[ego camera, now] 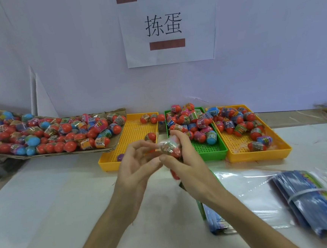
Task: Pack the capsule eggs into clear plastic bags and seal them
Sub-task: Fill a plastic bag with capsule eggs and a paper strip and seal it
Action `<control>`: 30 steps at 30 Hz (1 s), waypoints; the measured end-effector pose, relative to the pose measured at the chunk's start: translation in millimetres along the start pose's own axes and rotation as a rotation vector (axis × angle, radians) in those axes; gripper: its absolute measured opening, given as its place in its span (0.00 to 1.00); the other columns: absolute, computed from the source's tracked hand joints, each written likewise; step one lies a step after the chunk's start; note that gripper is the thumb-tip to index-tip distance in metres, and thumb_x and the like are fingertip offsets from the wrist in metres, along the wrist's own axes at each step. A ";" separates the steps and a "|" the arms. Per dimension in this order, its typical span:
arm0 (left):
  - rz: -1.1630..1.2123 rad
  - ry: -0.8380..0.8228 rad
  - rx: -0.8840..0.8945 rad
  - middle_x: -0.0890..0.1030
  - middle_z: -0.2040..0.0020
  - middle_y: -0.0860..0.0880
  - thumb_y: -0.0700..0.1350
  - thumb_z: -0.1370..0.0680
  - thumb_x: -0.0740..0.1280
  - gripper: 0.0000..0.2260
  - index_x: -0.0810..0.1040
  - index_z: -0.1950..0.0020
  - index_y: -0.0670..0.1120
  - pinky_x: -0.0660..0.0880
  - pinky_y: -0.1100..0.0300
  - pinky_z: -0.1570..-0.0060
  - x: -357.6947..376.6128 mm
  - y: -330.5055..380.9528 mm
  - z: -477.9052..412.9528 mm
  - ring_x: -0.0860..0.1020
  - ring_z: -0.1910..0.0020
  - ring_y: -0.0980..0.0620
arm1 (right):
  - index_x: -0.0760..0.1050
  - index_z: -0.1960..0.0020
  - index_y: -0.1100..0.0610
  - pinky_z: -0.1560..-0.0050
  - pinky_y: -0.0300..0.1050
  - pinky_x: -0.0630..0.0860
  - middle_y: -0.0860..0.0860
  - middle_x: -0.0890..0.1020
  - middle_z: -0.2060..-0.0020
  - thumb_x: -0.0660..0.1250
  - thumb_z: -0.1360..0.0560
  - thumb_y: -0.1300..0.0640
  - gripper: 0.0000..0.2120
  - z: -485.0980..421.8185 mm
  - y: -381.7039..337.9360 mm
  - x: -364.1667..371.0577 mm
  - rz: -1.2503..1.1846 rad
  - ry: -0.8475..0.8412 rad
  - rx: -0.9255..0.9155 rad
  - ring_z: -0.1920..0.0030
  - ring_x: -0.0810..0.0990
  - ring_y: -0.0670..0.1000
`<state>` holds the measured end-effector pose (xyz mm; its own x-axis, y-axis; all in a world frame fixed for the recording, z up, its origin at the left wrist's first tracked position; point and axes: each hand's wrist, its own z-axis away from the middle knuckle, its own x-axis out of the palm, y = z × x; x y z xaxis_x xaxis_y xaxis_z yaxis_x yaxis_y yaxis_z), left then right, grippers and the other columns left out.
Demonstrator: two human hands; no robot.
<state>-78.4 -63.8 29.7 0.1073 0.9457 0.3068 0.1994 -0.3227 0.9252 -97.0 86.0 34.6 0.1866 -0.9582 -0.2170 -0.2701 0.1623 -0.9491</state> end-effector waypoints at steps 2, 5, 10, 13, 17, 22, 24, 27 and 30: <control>-0.061 -0.011 -0.050 0.82 0.42 0.41 0.49 0.32 0.76 0.26 0.73 0.37 0.44 0.80 0.53 0.44 4.6 -1.1 1.4 0.81 0.41 0.41 | 0.62 0.27 0.43 0.47 0.51 0.72 0.50 0.76 0.46 0.68 0.23 0.53 0.27 1.5 -1.1 0.1 0.023 -0.001 -0.001 0.49 0.72 0.53; -0.091 0.010 -0.079 0.83 0.44 0.40 0.50 0.31 0.77 0.20 0.77 0.43 0.49 0.81 0.56 0.49 7.4 -0.9 1.4 0.83 0.43 0.41 | 0.64 0.28 0.45 0.39 0.54 0.75 0.47 0.77 0.41 0.70 0.25 0.54 0.29 5.1 -3.8 5.6 0.118 0.019 -0.058 0.43 0.77 0.52; 0.021 -0.009 -0.081 0.83 0.47 0.40 0.48 0.32 0.76 0.13 0.80 0.50 0.52 0.82 0.56 0.53 2.8 2.5 0.5 0.83 0.49 0.42 | 0.62 0.26 0.44 0.38 0.57 0.75 0.43 0.77 0.41 0.76 0.29 0.54 0.37 7.8 -5.2 5.8 0.287 -0.009 -0.152 0.41 0.77 0.48; 0.123 -0.056 -0.142 0.82 0.48 0.40 0.47 0.33 0.76 0.13 0.80 0.50 0.51 0.82 0.56 0.55 -0.1 5.7 1.6 0.83 0.50 0.43 | 0.60 0.25 0.42 0.40 0.54 0.76 0.43 0.76 0.39 0.74 0.28 0.50 0.37 9.1 -6.4 3.5 0.269 -0.068 -0.153 0.40 0.77 0.47; 0.176 -0.081 -0.188 0.82 0.50 0.42 0.43 0.31 0.75 0.09 0.81 0.53 0.50 0.82 0.56 0.58 -3.4 7.3 2.4 0.83 0.52 0.46 | 0.57 0.23 0.41 0.34 0.51 0.73 0.40 0.71 0.34 0.67 0.25 0.42 0.34 9.5 -6.7 -2.5 0.323 -0.166 -0.193 0.35 0.72 0.42; 0.161 -0.140 -0.191 0.84 0.46 0.42 0.51 0.41 0.86 0.22 0.82 0.53 0.49 0.82 0.54 0.53 -5.8 7.5 1.7 0.84 0.46 0.42 | 0.55 0.22 0.37 0.34 0.48 0.72 0.38 0.69 0.32 0.55 0.21 0.35 0.28 8.4 -4.0 -10.0 0.271 -0.225 -0.197 0.35 0.70 0.39; 0.115 -0.118 -0.160 0.85 0.48 0.43 0.53 0.44 0.87 0.23 0.83 0.54 0.50 0.82 0.55 0.53 -4.9 5.9 0.4 0.84 0.47 0.44 | 0.56 0.22 0.38 0.31 0.48 0.70 0.38 0.69 0.29 0.50 0.20 0.31 0.29 7.7 -1.5 -9.6 0.289 -0.211 -0.194 0.30 0.67 0.39; 0.006 -0.055 -0.111 0.86 0.50 0.45 0.57 0.44 0.86 0.24 0.83 0.55 0.50 0.82 0.57 0.55 -1.9 2.6 -1.5 0.85 0.50 0.46 | 0.57 0.23 0.41 0.34 0.50 0.73 0.41 0.73 0.31 0.47 0.22 0.28 0.32 6.8 2.4 -8.8 0.289 -0.226 -0.163 0.33 0.72 0.41; -0.091 -0.007 -0.071 0.86 0.52 0.44 0.61 0.43 0.85 0.26 0.81 0.54 0.49 0.83 0.55 0.57 -1.3 0.1 -2.2 0.85 0.51 0.46 | 0.62 0.26 0.44 0.41 0.54 0.76 0.44 0.78 0.40 0.46 0.21 0.29 0.31 6.8 4.9 -9.2 0.271 -0.251 -0.148 0.41 0.77 0.45</control>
<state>-80.6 -64.9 29.9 0.0988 0.9707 0.2193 0.1395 -0.2317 0.9627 -93.6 97.3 30.4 0.3096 -0.7952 -0.5214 -0.4709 0.3482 -0.8106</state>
